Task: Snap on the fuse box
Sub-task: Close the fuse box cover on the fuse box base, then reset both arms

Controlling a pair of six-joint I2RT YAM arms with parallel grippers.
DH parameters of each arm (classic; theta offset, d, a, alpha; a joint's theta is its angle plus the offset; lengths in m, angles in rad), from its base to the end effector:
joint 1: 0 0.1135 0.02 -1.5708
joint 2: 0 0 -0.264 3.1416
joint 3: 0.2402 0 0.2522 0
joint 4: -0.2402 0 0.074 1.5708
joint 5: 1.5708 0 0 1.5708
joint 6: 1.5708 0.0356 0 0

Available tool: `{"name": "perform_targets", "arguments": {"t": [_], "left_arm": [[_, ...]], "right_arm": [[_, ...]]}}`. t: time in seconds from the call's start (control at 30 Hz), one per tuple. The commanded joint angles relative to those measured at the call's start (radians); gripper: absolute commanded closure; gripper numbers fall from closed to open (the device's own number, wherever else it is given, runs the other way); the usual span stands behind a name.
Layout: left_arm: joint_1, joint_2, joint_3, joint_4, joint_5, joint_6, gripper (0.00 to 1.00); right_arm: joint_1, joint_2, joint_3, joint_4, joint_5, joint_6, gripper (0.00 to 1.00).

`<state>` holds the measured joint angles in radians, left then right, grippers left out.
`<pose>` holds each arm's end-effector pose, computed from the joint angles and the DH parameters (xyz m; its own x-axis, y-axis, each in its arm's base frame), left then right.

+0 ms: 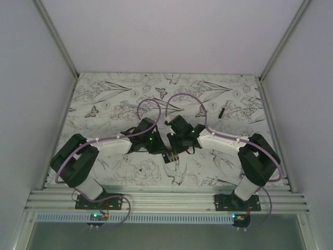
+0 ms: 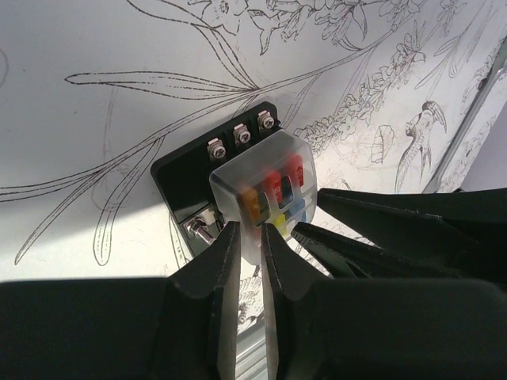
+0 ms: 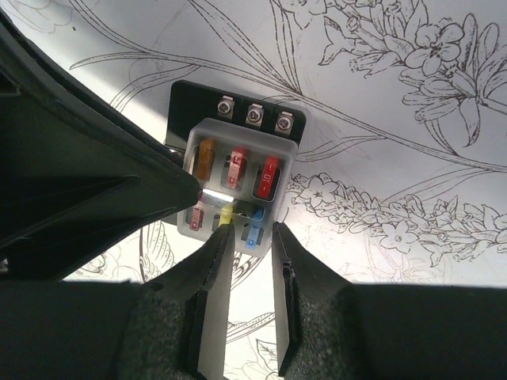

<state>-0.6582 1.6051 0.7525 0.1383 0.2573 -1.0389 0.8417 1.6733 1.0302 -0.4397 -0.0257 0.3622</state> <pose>0.2455 -0.2013 0.1613 -0.9038 -0.3548 -0.2395 -0.0695 0.6737 -0.7357 0.2194 0.2470 0.1804 -0.8173 -0.3832 -0.4304 -0.4962 0.8478 0.1874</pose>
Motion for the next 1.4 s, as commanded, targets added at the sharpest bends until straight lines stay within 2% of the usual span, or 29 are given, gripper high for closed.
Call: {"name": "perform_targets", "arguments": {"t": [0.0, 0.13, 0.23, 0.27, 0.43, 0.6, 0.7, 0.77, 0.97, 1.07, 1.23, 1.37], "left_arm": [[-0.048, 0.050, -0.053, -0.234, -0.091, 0.088, 0.87], [-0.073, -0.045, 0.027, -0.236, -0.066, 0.146, 0.72], [-0.067, -0.117, 0.053, -0.237, -0.102, 0.173, 0.57], [-0.063, -0.139, 0.059, -0.241, -0.115, 0.188, 0.51], [-0.031, -0.243, 0.079, -0.258, -0.132, 0.242, 0.34], [0.034, -0.343, 0.033, -0.319, -0.187, 0.276, 0.13], [0.101, -0.418, -0.016, -0.352, -0.221, 0.295, 0.01], [0.148, -0.462, -0.044, -0.376, -0.263, 0.313, 0.00], [0.298, -0.553, -0.078, -0.425, -0.469, 0.384, 0.00], [0.386, -0.576, -0.092, -0.423, -0.595, 0.421, 0.00], [0.507, -0.564, -0.127, -0.341, -0.792, 0.518, 0.00], [0.578, -0.542, -0.201, -0.147, -0.788, 0.592, 0.00]], "right_arm": [[0.027, 0.057, -0.062, 0.084, 0.068, -0.031, 0.71], [-0.013, 0.010, -0.053, 0.081, 0.076, -0.057, 0.70], [-0.012, -0.033, -0.039, 0.083, 0.051, -0.073, 0.69], [-0.013, -0.046, -0.036, 0.084, 0.040, -0.075, 0.68], [-0.012, -0.095, -0.021, 0.074, 0.012, -0.099, 0.60], [-0.014, -0.099, -0.016, 0.058, 0.067, -0.119, 0.48], [-0.044, -0.148, -0.035, 0.063, 0.155, -0.124, 0.35], [-0.083, -0.178, -0.053, 0.077, 0.218, -0.120, 0.27], [-0.245, -0.330, -0.186, 0.245, 0.425, -0.131, 0.18], [-0.343, -0.413, -0.290, 0.370, 0.540, -0.122, 0.02], [-0.445, -0.491, -0.466, 0.632, 0.714, -0.111, 0.01], [-0.469, -0.447, -0.622, 0.988, 0.787, -0.253, 0.01]]}}
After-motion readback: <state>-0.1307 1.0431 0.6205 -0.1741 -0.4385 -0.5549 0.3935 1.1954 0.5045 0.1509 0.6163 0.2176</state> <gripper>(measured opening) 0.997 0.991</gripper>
